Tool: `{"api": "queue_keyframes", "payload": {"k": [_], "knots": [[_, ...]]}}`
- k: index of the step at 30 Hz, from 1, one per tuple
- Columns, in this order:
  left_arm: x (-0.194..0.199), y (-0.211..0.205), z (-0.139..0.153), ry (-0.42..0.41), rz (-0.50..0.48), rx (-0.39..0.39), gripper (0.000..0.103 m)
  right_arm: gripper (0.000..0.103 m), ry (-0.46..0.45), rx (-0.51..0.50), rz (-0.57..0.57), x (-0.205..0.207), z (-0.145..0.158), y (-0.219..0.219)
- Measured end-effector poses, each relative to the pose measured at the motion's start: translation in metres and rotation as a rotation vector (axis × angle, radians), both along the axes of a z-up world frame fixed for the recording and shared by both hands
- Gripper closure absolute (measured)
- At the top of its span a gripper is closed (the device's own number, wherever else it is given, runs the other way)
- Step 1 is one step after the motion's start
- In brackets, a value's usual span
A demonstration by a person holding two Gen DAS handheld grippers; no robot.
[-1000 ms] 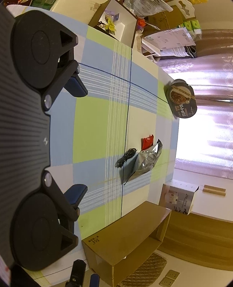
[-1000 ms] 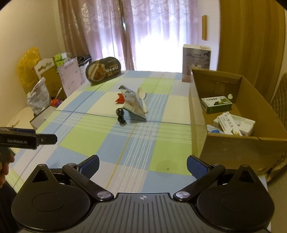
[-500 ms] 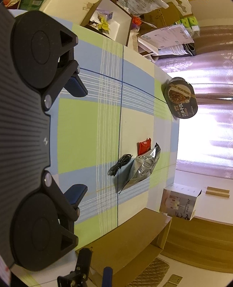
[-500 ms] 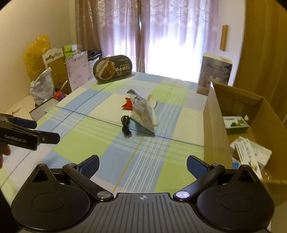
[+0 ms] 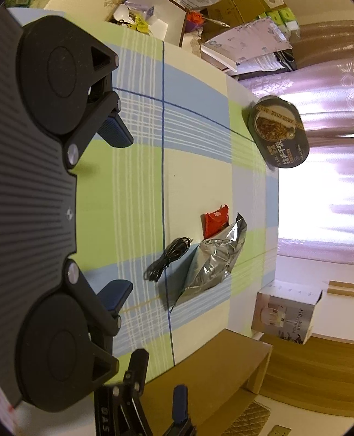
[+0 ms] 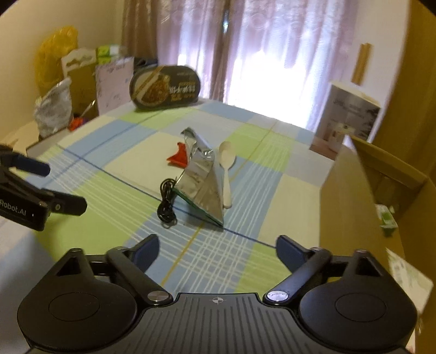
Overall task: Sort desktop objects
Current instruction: 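Withdraw both tools from the box back toward the silver foil bag, then grasp the silver foil bag with the right tool and lift it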
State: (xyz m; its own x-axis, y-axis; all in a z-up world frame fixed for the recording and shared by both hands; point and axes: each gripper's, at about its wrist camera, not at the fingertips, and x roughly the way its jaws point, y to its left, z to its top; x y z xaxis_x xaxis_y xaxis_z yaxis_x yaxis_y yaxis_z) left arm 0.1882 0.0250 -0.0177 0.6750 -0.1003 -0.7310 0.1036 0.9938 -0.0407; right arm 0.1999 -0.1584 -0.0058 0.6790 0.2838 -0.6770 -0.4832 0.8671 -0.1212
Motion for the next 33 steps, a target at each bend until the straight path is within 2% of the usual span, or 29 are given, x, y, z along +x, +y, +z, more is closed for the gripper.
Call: {"api": "queue_keyframes", "payload": {"k": [5, 13, 17, 26, 28, 33], "knots": [[0.022, 0.001, -0.015, 0.009, -0.009, -0.001, 0.002, 0.033, -0.008, -0.05, 0.069, 0.025, -0.022, 0.014], [0.048, 0.003, -0.033, 0.02, -0.028, -0.002, 0.002, 0.042, -0.034, -0.124, 0.15, 0.06, -0.046, 0.037], [0.059, 0.003, -0.039, 0.018, -0.033, -0.002, 0.002, 0.061, -0.053, -0.161, 0.168, 0.072, -0.056, 0.044], [0.076, -0.006, -0.047, 0.016, -0.053, -0.025, 0.002, 0.086, -0.109, -0.202, 0.182, 0.072, -0.065, 0.046], [0.079, -0.009, -0.047, 0.015, -0.059, -0.028, 0.003, 0.09, -0.111, -0.189, 0.166, 0.07, -0.064, 0.042], [0.086, -0.02, -0.05, 0.016, -0.077, -0.037, 0.006, 0.091, -0.1, -0.172, 0.147, 0.062, -0.059, 0.032]]}}
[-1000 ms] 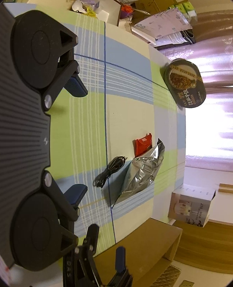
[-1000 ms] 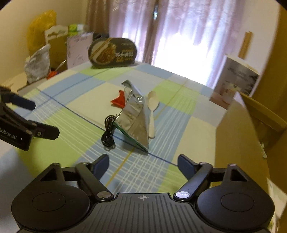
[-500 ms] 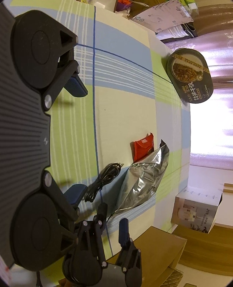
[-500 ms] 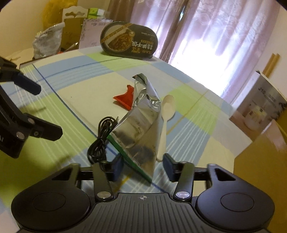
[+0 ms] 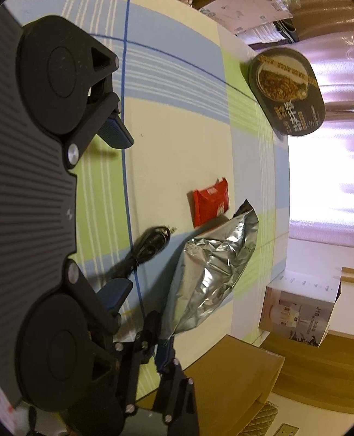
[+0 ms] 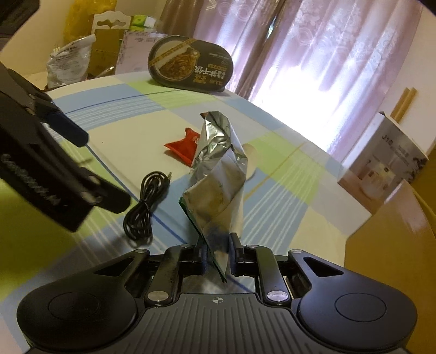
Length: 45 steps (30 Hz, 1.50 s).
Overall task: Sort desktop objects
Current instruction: 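Grasp the silver foil bag with the right tool and lift it, then grasp the coiled black cable with the left tool while the right tool holds the foil bag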
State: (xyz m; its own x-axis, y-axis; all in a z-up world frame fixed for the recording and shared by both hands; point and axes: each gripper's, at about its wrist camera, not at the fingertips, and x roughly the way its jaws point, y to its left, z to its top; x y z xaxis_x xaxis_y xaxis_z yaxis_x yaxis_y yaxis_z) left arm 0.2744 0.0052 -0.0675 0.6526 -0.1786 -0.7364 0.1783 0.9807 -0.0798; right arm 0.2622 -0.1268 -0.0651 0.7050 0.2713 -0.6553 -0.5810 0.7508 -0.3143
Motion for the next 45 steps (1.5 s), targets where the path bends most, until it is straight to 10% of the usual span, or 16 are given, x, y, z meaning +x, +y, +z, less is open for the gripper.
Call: {"api": "queue_keyframes", "payload": {"k": [18, 36, 40, 45], "knots": [[0.015, -0.034, -0.006, 0.066, -0.091, -0.058, 0.091, 0.094, 0.062, 0.011, -0.143, -0.071, 0.006, -0.028], [-0.152, -0.006, 0.008, 0.16, -0.123, -0.007, 0.091, 0.092, 0.234, 0.128, -0.242, -0.184, 0.031, -0.065], [-0.173, -0.005, 0.007, 0.177, -0.105, -0.01, 0.077, 0.047, 0.213, 0.106, -0.23, -0.2, 0.039, -0.065], [-0.184, -0.007, 0.01, 0.17, -0.086, 0.009, 0.061, 0.042, 0.19, 0.098, -0.198, -0.206, 0.048, -0.057]]}}
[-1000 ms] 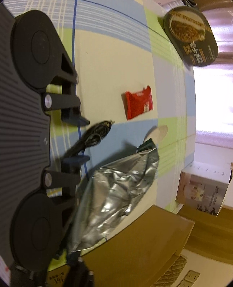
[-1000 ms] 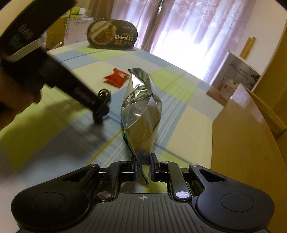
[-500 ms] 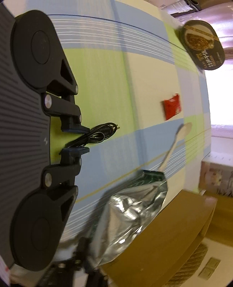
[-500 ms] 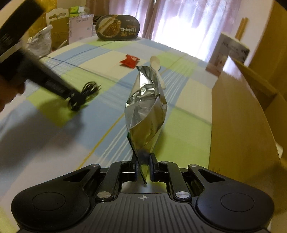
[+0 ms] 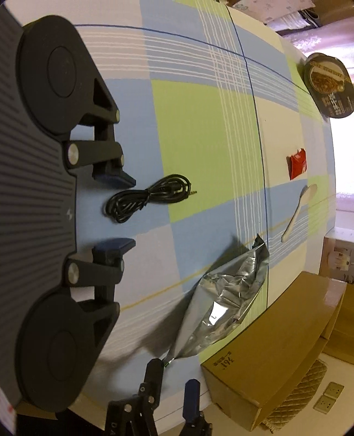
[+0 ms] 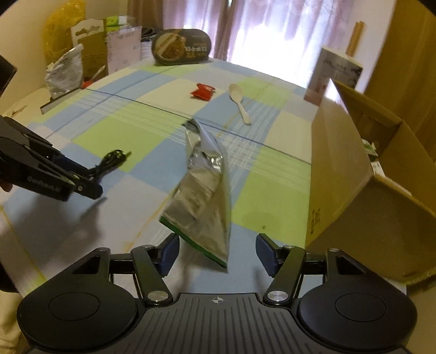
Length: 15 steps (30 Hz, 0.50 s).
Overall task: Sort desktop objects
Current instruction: 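Grasp the coiled black cable with the left tool while the right tool holds the foil bag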
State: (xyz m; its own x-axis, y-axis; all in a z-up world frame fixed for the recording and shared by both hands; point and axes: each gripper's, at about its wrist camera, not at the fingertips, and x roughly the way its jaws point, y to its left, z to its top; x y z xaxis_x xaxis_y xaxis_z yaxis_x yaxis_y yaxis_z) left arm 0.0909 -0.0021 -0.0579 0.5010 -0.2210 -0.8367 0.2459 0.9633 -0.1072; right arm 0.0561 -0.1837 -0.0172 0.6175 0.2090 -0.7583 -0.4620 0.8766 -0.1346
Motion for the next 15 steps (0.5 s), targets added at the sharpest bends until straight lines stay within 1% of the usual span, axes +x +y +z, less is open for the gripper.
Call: {"api": "queue_keyframes", "payload": {"k": [1, 3, 5, 9, 11, 12, 13, 15], "knots": [[0.0, 0.001, 0.0, -0.004, 0.009, -0.002, 0.057, 0.04, -0.004, 0.0, 0.003, 0.001, 0.001, 0.002], [0.002, 0.003, 0.001, -0.012, 0.022, -0.002, 0.053, 0.038, -0.009, 0.001, 0.014, 0.004, 0.002, 0.008], [0.007, 0.004, 0.001, -0.014, 0.028, -0.004, 0.053, 0.033, -0.01, 0.003, 0.026, 0.009, 0.002, 0.013], [0.018, 0.007, -0.003, 0.007, 0.026, -0.029, 0.054, 0.028, -0.002, 0.004, 0.054, 0.019, -0.001, 0.023], [0.023, 0.008, -0.003, 0.008, 0.017, -0.036, 0.056, 0.026, -0.002, 0.003, 0.061, 0.024, -0.001, 0.028], [0.026, 0.008, -0.003, 0.009, 0.012, -0.037, 0.059, 0.026, 0.001, 0.003, 0.065, 0.026, -0.001, 0.029], [0.028, 0.008, -0.003, 0.008, 0.006, -0.035, 0.067, 0.025, 0.006, 0.002, 0.069, 0.028, -0.002, 0.03], [0.031, 0.008, -0.004, 0.004, -0.006, -0.02, 0.075, 0.024, 0.013, 0.007, 0.075, 0.03, -0.003, 0.032]]}}
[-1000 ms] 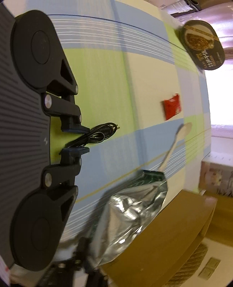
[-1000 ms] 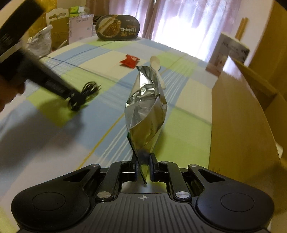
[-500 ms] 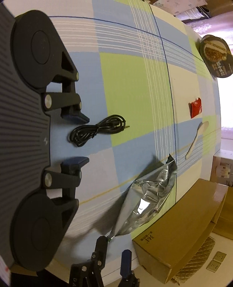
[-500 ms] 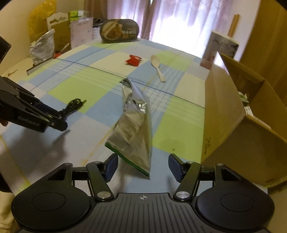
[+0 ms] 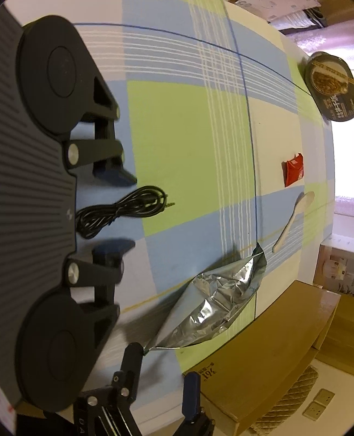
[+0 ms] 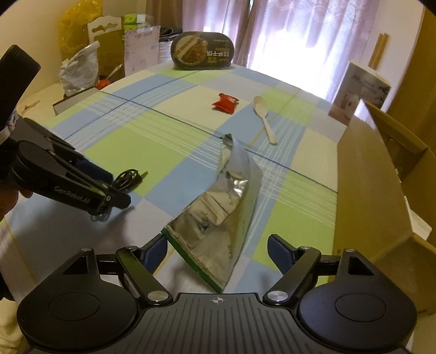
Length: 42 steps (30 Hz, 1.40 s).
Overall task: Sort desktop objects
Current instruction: 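Grasp the coiled black cable with the left tool while the right tool holds the foil bag, then carry the foil bag and black cable over the cardboard box with both tools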
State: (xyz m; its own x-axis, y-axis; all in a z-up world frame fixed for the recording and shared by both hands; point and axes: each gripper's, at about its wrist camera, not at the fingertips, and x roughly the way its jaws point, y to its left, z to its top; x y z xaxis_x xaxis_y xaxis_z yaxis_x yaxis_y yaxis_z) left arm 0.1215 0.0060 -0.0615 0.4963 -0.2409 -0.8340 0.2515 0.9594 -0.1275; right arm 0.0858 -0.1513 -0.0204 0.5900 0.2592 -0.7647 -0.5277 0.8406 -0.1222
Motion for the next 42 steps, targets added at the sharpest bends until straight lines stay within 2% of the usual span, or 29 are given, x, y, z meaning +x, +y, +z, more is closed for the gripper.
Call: {"api": "queue_keyframes", "payload": {"k": [1, 3, 9, 12, 16, 22, 24, 26, 30, 35, 42], "knots": [[0.001, 0.001, 0.0, -0.001, -0.004, 0.006, 0.084, 0.023, 0.004, 0.004, 0.002, 0.0, -0.001, 0.001], [0.002, 0.005, 0.0, 0.003, -0.001, 0.003, 0.09, 0.021, 0.017, 0.013, 0.003, 0.0, -0.001, 0.002], [0.0, 0.02, 0.001, 0.004, 0.025, -0.001, 0.091, 0.015, 0.026, 0.03, 0.009, 0.004, -0.003, 0.012], [0.002, 0.023, 0.002, 0.002, 0.03, -0.003, 0.091, 0.015, 0.029, 0.064, -0.046, 0.02, -0.003, 0.014], [0.008, 0.021, 0.002, -0.008, 0.013, 0.015, 0.091, 0.015, 0.112, 0.099, -0.144, 0.055, -0.005, 0.016], [0.019, 0.015, 0.001, -0.022, -0.013, 0.042, 0.091, 0.015, 0.245, 0.031, -0.148, 0.099, -0.017, 0.021], [0.021, 0.014, -0.001, -0.023, -0.015, 0.04, 0.091, 0.018, 0.279, 0.031, -0.148, 0.108, -0.021, 0.02], [0.021, 0.013, -0.001, -0.025, -0.016, 0.038, 0.091, 0.04, 0.277, 0.011, -0.145, 0.111, -0.024, 0.02], [0.022, 0.014, -0.002, -0.021, -0.022, 0.043, 0.089, 0.046, 0.271, -0.015, -0.136, 0.112, -0.025, 0.019], [0.023, 0.014, -0.001, -0.01, -0.03, 0.06, 0.087, 0.059, 0.229, -0.009, -0.126, 0.102, -0.02, 0.016], [0.025, 0.014, 0.001, 0.029, -0.054, 0.066, 0.089, 0.061, 0.211, 0.048, -0.153, 0.087, -0.015, 0.003]]}}
